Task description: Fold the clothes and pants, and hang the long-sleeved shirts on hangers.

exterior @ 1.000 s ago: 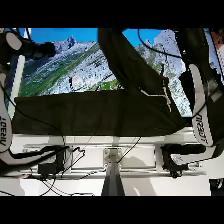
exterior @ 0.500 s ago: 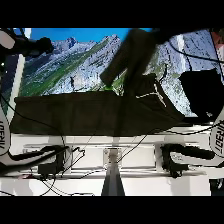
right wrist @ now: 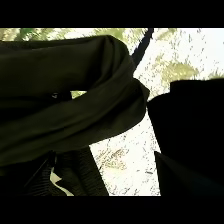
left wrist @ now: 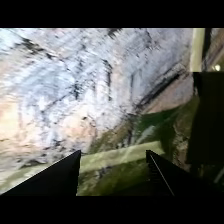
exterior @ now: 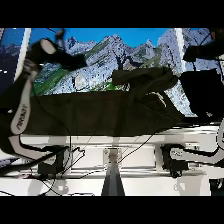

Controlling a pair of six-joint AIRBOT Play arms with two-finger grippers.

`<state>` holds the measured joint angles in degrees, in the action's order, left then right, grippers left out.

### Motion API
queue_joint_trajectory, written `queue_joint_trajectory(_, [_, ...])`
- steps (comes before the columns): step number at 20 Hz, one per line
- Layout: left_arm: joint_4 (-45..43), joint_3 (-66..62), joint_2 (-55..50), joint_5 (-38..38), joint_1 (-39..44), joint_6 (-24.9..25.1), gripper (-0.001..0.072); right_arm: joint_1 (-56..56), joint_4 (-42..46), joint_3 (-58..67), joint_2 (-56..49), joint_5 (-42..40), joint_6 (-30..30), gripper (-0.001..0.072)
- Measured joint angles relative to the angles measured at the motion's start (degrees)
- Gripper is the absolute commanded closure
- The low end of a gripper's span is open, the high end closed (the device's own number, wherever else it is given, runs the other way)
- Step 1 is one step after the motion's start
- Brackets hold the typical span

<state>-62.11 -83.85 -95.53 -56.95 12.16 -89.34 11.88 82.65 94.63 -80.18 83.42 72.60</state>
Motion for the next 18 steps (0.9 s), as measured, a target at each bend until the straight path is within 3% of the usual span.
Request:
queue_joint_trajectory(7, [6.3,0.0,-9.2,4.5,9.8,2.6,0.0224,1.8,-0.3,-2.1,0.0,-0.9,1.5,0.0024])
queue_joint_trajectory(15, [10.1,-0.1,-12.6,3.5,12.0,4.6,0.0228,1.9,-0.9,-2.3,0.0,-0.9,1.7,0.0024])
queue_joint_trajectory(16, [11.3,-0.1,-12.7,3.3,12.2,5.7,0.0299,1.9,-1.2,-2.3,0.0,-1.0,1.7,0.0024])
queue_joint_trajectory(18, [13.0,0.1,-13.0,2.9,12.6,7.2,0.0587,1.9,-1.6,-2.3,0.0,-1.0,1.7,0.0024])
